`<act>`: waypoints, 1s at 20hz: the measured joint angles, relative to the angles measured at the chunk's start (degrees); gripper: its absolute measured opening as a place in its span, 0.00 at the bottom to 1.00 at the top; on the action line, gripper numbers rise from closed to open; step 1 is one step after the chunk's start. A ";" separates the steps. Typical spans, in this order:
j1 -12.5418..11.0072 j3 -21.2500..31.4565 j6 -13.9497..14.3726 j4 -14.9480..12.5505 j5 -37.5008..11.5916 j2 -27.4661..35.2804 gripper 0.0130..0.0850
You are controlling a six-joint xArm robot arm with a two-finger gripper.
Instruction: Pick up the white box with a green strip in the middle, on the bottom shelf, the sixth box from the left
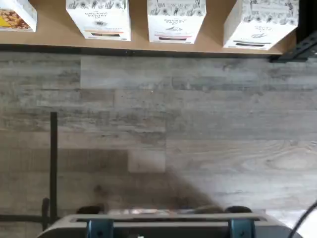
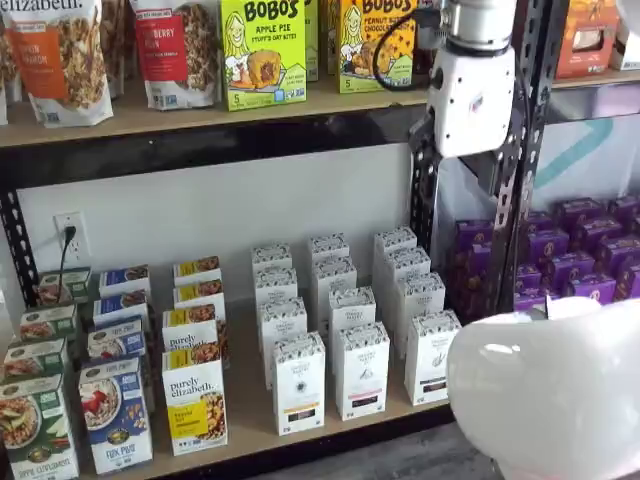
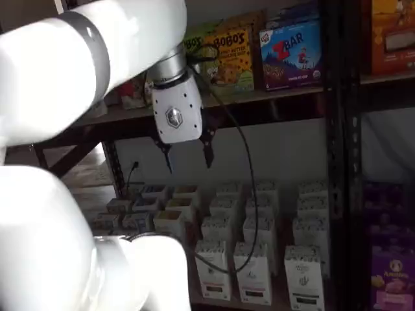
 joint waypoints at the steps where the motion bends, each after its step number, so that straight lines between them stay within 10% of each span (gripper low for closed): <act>1: -0.54 1.28 -0.52 0.41 -1.26 0.00 1.00; 20: -1.42 20.71 -0.29 -1.00 -29.26 7.27 1.00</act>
